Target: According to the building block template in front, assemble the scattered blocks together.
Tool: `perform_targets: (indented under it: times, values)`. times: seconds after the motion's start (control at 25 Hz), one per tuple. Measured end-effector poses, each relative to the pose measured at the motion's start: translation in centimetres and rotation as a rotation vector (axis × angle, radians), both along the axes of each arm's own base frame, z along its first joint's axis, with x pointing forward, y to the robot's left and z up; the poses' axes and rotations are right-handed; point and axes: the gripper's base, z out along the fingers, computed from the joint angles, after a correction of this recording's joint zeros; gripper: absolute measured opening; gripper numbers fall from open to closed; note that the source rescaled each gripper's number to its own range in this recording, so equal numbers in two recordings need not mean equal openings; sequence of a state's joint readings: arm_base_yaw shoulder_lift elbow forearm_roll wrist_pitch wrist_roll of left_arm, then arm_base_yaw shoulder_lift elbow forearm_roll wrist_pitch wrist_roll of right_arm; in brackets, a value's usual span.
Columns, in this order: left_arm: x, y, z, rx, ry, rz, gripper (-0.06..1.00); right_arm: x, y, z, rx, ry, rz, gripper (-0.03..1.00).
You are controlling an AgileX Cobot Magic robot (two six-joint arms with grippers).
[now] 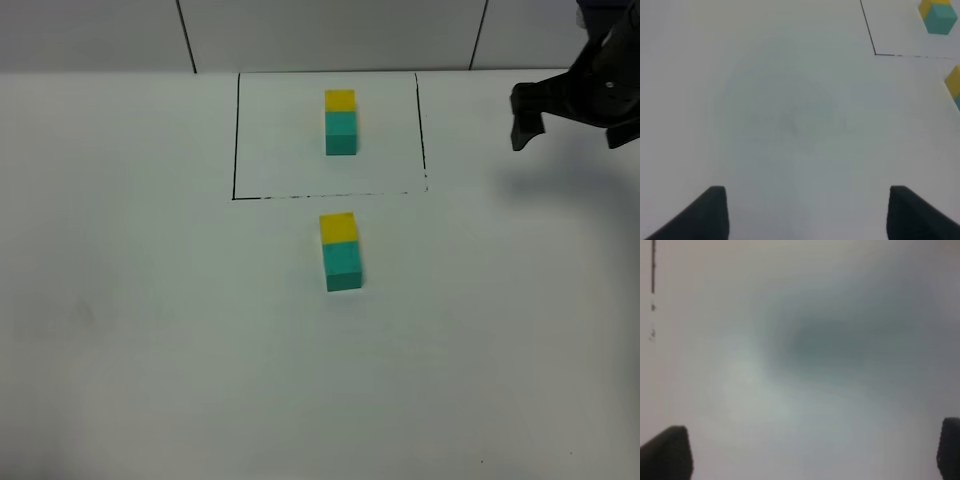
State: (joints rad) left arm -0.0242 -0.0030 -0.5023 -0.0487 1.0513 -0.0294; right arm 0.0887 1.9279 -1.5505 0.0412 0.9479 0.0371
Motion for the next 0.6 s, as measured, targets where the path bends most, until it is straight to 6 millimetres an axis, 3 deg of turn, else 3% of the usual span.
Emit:
perform_targets:
  times: [0.28,0.6]
  values:
    - [0.0,0.0,0.0,0.000,0.000,0.000,0.42,-7.6,-2.2,4.1,-0.021,-0.101,-0.070,1.00]
    - [0.0,0.0,0.0,0.001,0.000,-0.001,0.42,-17.4,-2.7,6.0,0.011,-0.171,-0.118,1.00]
